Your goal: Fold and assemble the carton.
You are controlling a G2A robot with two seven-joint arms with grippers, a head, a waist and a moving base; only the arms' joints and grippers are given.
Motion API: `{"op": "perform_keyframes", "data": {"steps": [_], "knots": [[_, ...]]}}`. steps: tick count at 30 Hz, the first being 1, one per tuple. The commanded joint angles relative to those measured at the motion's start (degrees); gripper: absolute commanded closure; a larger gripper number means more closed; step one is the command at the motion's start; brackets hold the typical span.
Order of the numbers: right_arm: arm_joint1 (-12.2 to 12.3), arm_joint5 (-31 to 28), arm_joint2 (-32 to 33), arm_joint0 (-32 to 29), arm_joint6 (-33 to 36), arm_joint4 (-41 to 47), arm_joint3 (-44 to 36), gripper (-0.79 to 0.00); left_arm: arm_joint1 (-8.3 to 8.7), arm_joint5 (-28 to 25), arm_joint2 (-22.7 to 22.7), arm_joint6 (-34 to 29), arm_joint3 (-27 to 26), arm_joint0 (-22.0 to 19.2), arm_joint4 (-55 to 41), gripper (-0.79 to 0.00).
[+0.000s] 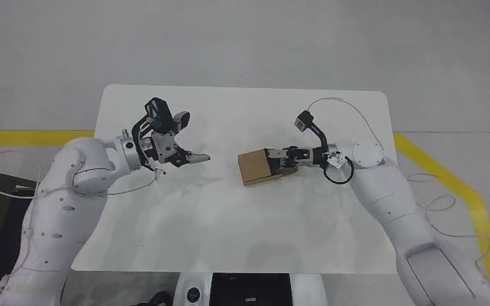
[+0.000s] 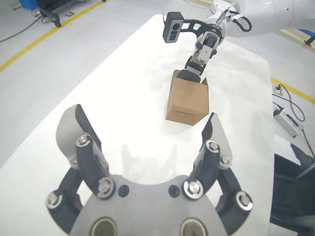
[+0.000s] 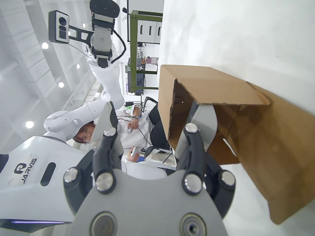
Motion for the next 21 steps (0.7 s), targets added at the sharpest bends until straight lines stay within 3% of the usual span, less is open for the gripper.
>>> {"op": "perform_keyframes", "data": {"steps": [1, 10, 12, 13, 18, 21], "knots": [[0.84, 0.43, 1.80, -0.90, 0.06, -0.66, -2.40, -0.573, -0.04, -0.38, -0.26, 4.65, -1.15, 1.66, 5.28, -0.785], [4.11, 3.78, 9.48, -7.47, -1.04, -2.84, -16.22, -0.646, -0.47, 0.80, 1.35, 23.82, -3.40, 7.35, 24.21, -0.785], [4.55, 4.33, 10.60, -9.13, -1.37, -2.88, -18.73, -0.711, -0.57, 1.37, 2.07, 26.71, -3.41, 7.91, 26.88, -0.785], [4.74, 4.62, 11.04, -9.88, -1.55, -2.95, -19.81, -0.785, -0.63, 1.78, 2.47, 28.06, -3.43, 8.18, 28.16, -0.785], [5.32, 5.25, 12.36, -12.75, -2.57, -2.91, -23.51, -0.785, -0.96, 5.37, 4.76, 34.60, -3.38, 9.03, 35.16, -0.785], [5.45, 5.22, 12.59, -13.64, -3.36, -2.78, -25.09, -0.785, -0.99, 5.67, 4.90, 35.00, -3.33, 9.04, 35.56, -0.785]]}}
